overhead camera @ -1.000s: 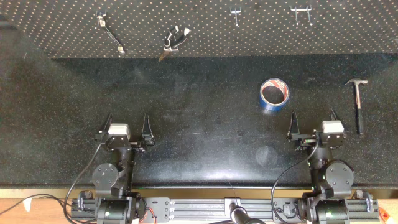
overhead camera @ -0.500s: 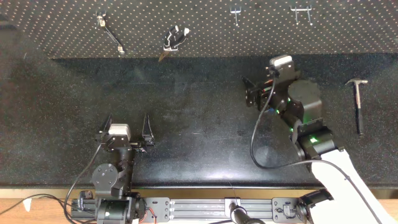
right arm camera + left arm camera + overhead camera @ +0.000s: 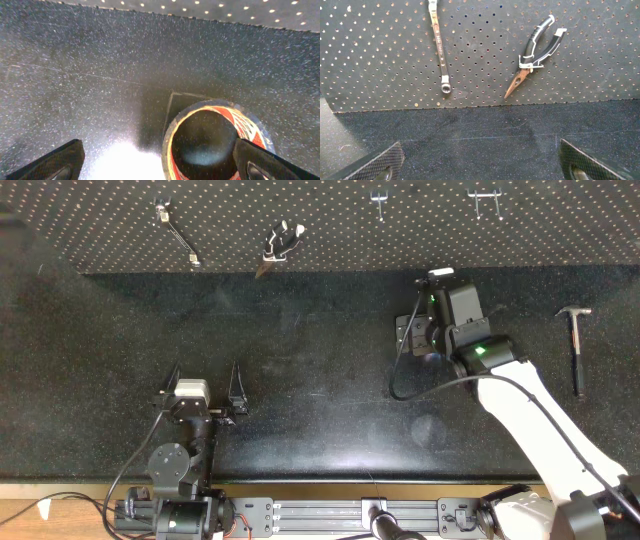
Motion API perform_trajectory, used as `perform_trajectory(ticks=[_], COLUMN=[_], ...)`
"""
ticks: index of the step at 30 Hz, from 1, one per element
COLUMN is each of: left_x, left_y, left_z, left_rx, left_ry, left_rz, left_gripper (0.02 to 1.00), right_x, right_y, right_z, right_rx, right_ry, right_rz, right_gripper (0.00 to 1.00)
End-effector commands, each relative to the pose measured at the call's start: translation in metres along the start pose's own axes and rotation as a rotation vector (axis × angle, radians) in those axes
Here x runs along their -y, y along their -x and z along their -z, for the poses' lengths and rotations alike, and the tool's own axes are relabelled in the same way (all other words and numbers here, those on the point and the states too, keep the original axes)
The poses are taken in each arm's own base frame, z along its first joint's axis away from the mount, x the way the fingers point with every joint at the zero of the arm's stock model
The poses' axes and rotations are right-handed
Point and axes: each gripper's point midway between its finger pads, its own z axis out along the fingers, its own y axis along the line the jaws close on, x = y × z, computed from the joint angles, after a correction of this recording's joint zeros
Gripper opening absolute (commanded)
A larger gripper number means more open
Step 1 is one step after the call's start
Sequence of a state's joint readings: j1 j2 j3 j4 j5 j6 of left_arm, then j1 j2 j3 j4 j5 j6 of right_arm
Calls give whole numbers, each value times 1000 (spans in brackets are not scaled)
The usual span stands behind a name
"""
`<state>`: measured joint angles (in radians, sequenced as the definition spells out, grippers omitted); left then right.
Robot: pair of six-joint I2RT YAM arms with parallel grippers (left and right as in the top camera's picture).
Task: Place Tools Onto Pegboard
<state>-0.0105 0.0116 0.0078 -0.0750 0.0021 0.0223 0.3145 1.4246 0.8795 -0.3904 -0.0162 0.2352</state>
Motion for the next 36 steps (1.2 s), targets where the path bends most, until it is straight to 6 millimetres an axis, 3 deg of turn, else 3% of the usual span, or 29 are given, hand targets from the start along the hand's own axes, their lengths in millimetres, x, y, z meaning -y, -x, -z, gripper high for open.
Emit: perform_trajectory(ticks=[1,11,15,16,17,19,20,23,27,30,32,36], left_x=[2,2,2,2,2,3,2,3,2,2,2,2], left_y=[-1,-1,-1,-1,-1,-1,-1,-1,-1,-1,-1,-1], left_z=[0,0,0,0,0,0,0,0,0,0,0,0], left_rx=[-1,-1,-1,-1,-1,-1,-1,-1,-1,-1,-1,-1], left_ry=[-13,-13,-13,-13,-13,-13,-13,-13,-13,-13,-13,-13], left_rz=[-9,-9,-9,-9,-9,-9,-9,-9,-9,-9,-9,-9], left_gripper=[996,993,996,996,996,996,996,996,996,996,996,996], right_x=[0,-1,0,0,0,2,2,4,-6,-29,-42,-51], right_y=[5,-25,-27,-28,-30,-35,-38,-34,20,40,46,91], right_z=[-11,-36,-39,-40,-41,-42,-41,-39,18,58,76,103], right_rx=[-64,-189,-200,-204,-212,-232,-243,-226,9,131,204,488], right_ry=[-25,-10,-12,-13,-15,-17,-18,-31,7,66,31,-117], right_rz=[-12,-19,-15,-16,-16,11,29,18,-25,-30,-102,-132], right_gripper=[976,976,947,774,483,187,80,73,73,73,73,73])
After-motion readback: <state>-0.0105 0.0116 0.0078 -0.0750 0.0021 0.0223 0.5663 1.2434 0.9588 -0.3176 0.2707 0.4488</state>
